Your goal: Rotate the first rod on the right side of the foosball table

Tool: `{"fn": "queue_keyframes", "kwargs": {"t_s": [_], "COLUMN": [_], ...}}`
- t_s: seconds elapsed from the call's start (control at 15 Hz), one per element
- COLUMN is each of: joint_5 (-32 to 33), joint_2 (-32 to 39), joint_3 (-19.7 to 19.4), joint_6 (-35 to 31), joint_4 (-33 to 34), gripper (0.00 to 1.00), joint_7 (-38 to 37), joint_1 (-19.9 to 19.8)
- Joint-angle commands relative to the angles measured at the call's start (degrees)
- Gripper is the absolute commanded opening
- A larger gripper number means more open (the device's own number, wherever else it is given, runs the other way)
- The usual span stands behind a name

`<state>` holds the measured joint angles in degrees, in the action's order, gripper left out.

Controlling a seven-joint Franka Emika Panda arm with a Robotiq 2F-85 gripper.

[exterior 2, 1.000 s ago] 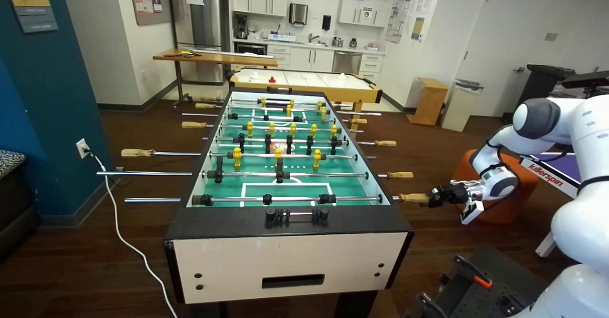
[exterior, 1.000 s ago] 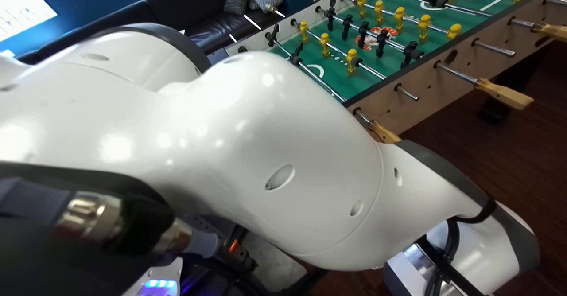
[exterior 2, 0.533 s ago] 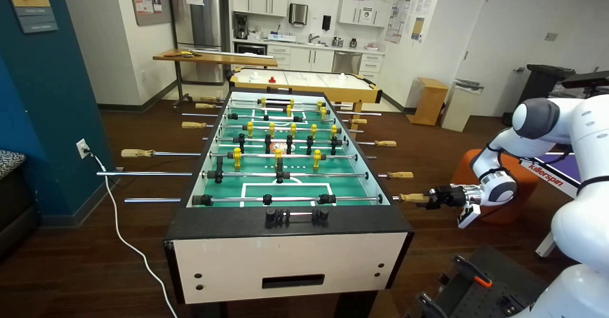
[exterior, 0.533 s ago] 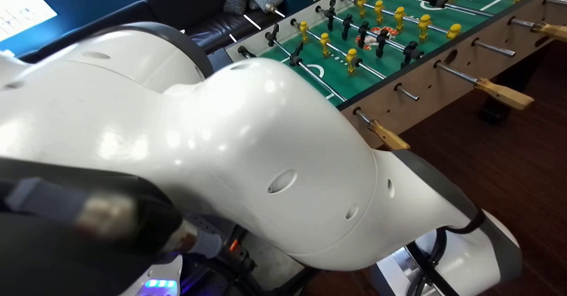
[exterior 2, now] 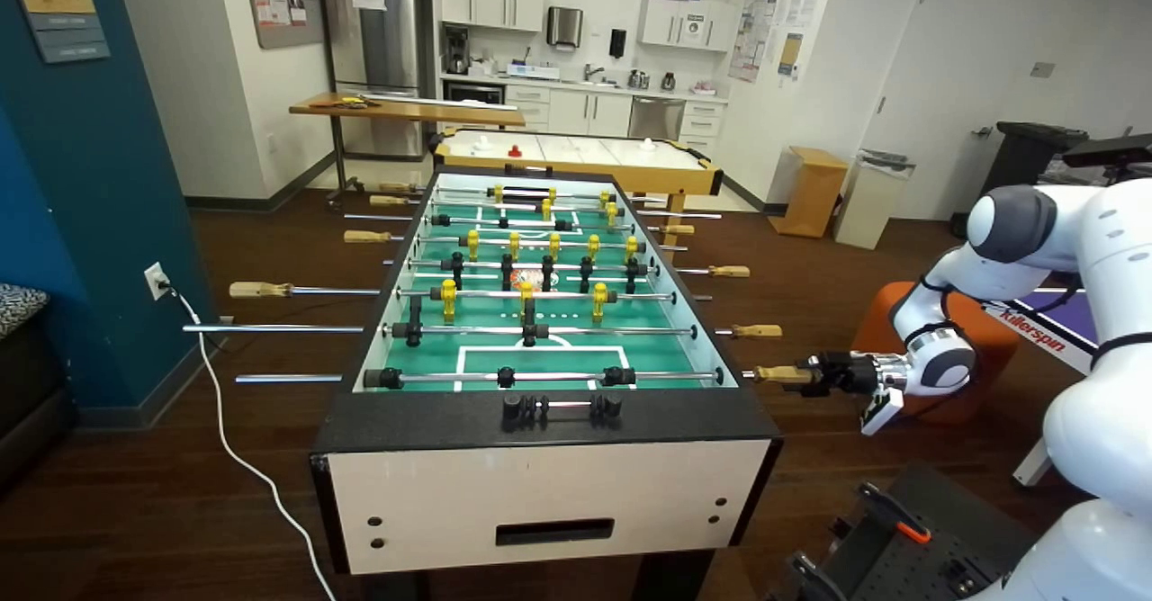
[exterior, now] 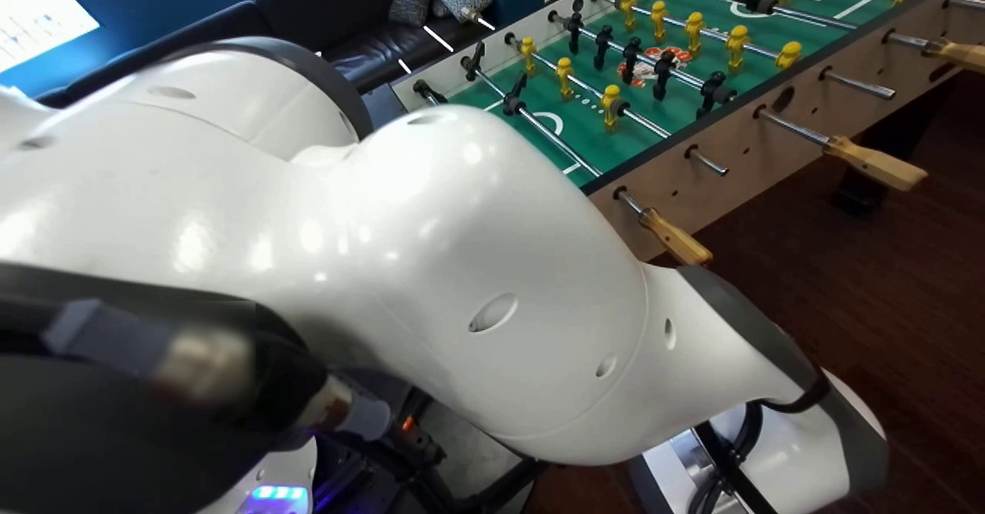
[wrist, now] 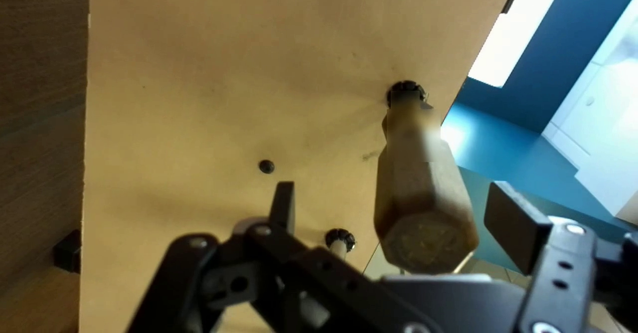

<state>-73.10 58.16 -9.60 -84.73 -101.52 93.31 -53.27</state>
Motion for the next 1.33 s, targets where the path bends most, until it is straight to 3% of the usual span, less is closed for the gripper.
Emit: {"fn": "queue_keyframes", "kwargs": {"t_s": [0.0,0.13,0.47,0.53,1.27], "joint_5": [-0.9,-0.8,-0.4,0.2,6.8], "joint_2": [-1.0,-1.0,-1.1,-1.2,-0.1], "joint_3": [-1.1,-1.2,-1.7,-2.0,-2.6], "joint_6": [1.8,2.2,4.2,4.7,11.2], "joint_4": [-1.3,-1.1,-1.0,-1.0,3.7], "gripper": [0.72,0.61,0.22,0.18,0.18], "joint_7": [1.2,1.0,0.7,0.5,-20.4], "joint_1": [1.2,1.4,1.7,1.9,2.4]}}
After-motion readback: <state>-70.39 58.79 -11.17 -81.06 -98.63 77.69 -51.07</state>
